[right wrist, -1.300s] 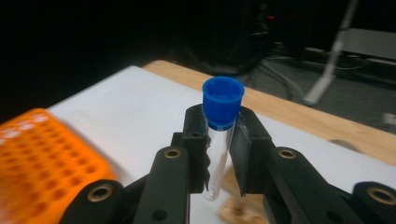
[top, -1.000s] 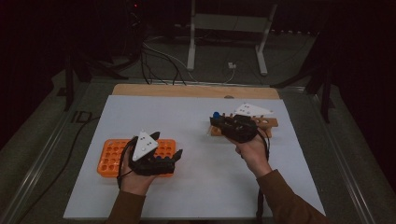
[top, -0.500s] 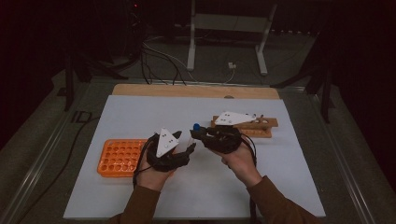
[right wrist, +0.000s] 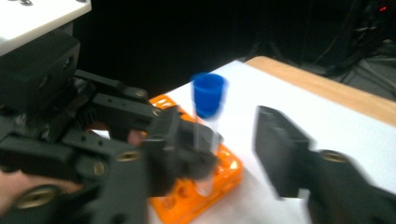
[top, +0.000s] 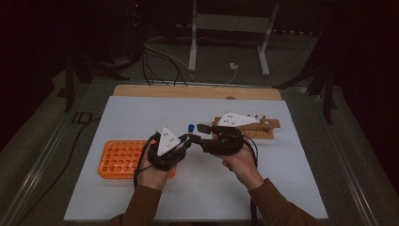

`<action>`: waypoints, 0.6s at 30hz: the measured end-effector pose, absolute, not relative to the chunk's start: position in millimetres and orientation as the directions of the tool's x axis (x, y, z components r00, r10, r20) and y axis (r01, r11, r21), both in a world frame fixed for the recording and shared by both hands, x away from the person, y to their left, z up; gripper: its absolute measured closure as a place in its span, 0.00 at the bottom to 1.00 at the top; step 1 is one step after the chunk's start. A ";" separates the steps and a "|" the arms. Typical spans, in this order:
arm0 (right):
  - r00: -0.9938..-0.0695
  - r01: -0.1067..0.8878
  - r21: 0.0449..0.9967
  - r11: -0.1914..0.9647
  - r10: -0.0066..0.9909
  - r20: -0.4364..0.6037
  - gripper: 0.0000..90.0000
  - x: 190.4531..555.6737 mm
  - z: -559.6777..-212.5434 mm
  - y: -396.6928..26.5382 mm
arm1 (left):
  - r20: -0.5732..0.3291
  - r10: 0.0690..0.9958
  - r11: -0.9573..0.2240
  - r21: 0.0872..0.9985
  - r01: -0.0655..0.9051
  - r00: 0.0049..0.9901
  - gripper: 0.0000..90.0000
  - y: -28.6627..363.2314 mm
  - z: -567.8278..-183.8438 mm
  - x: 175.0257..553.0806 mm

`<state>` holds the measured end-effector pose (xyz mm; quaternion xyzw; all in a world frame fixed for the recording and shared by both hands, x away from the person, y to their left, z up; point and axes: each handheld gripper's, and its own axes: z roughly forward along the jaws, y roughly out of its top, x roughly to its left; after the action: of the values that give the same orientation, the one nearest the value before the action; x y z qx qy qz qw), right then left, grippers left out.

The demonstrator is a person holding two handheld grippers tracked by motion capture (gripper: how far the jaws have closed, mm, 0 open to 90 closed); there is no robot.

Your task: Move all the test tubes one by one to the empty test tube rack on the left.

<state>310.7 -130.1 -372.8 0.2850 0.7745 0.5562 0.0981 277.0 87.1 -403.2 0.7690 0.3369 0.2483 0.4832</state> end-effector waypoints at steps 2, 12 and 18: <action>-0.806 0.318 0.920 0.228 0.577 0.135 0.35 310.6 -372.3 -135.8 | 0.045 0.773 -0.288 0.914 0.286 0.633 0.86 96.9 -402.6 277.7; -0.718 0.345 0.901 0.262 0.692 0.074 0.04 319.2 -394.8 -176.6 | -0.001 0.845 -0.196 0.930 0.310 0.535 0.86 154.5 -400.9 268.5; -0.683 0.369 0.892 0.261 0.727 0.069 0.00 323.2 -410.4 -201.2 | -0.018 0.872 -0.167 0.929 0.331 0.489 0.86 180.1 -407.2 260.2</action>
<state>323.2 -201.2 -410.4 0.3541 0.7732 0.4938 0.1813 260.2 180.1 -407.2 0.7118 0.4226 0.2769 0.4878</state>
